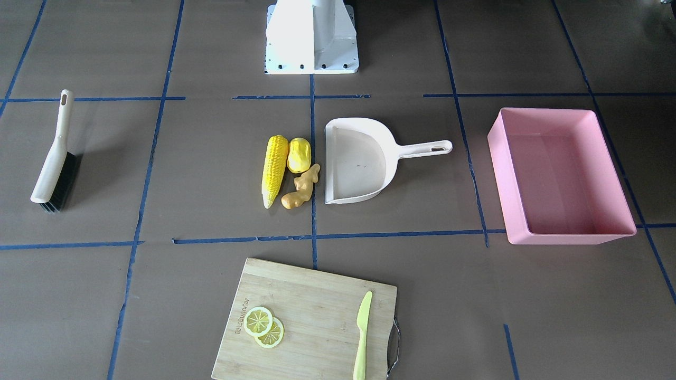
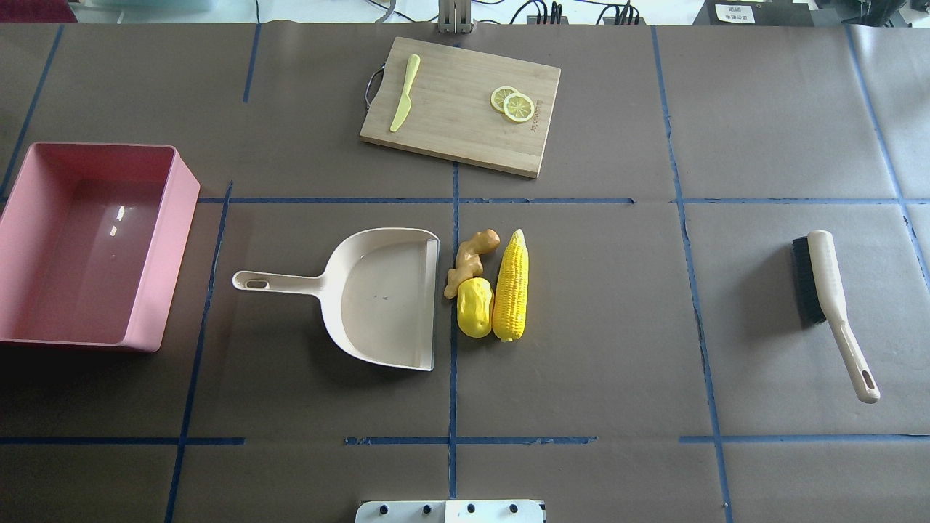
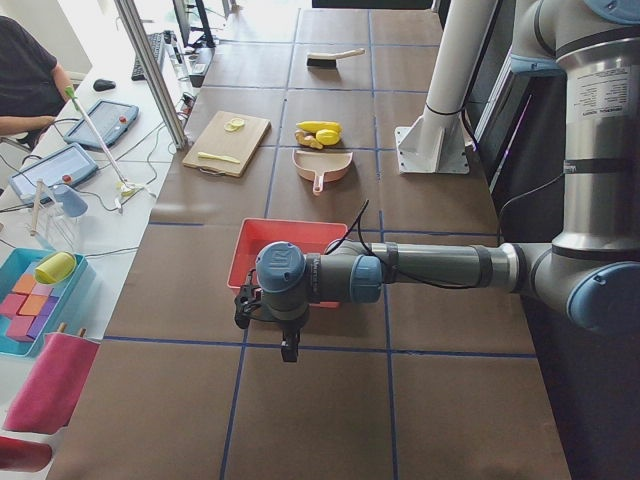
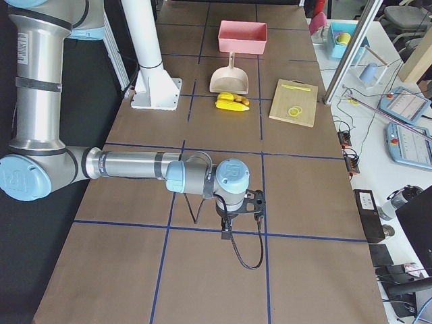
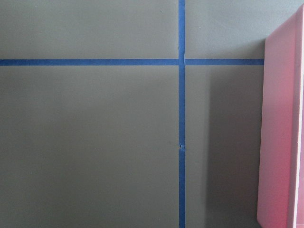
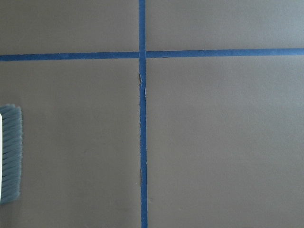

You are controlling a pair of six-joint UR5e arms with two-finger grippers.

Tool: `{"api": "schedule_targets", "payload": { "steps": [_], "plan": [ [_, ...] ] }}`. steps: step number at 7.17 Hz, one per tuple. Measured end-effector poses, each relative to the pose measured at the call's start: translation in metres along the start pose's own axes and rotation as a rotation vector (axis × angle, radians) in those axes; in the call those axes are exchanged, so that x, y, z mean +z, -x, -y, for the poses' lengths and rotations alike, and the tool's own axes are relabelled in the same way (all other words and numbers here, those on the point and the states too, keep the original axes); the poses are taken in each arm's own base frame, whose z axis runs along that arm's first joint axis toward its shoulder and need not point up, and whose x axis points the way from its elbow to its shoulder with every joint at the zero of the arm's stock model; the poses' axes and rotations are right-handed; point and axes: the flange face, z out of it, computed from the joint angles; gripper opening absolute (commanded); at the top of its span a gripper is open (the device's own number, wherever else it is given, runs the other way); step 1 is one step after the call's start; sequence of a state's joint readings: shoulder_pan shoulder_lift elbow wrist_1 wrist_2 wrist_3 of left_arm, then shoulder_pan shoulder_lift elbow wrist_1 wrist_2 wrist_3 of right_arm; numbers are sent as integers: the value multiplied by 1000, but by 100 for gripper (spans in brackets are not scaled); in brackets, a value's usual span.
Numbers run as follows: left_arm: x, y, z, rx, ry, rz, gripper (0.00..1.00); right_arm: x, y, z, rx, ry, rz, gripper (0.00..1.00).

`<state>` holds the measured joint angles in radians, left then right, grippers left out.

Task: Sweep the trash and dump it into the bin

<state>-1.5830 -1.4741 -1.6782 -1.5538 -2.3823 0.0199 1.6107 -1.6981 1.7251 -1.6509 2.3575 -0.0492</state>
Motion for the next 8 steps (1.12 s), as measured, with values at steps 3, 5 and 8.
{"api": "schedule_targets", "payload": {
  "steps": [3,5,8],
  "plan": [
    [0,0,0,3,-3,1,100,-1,1,1,0,-2,1,100],
    [-3,-3,2,12,-10,2,100,-1,1,1,0,-3,2,100],
    [-25,-27,15,71,-63,5,100,-3,5,3,-4,-8,5,100]
  ]
}}
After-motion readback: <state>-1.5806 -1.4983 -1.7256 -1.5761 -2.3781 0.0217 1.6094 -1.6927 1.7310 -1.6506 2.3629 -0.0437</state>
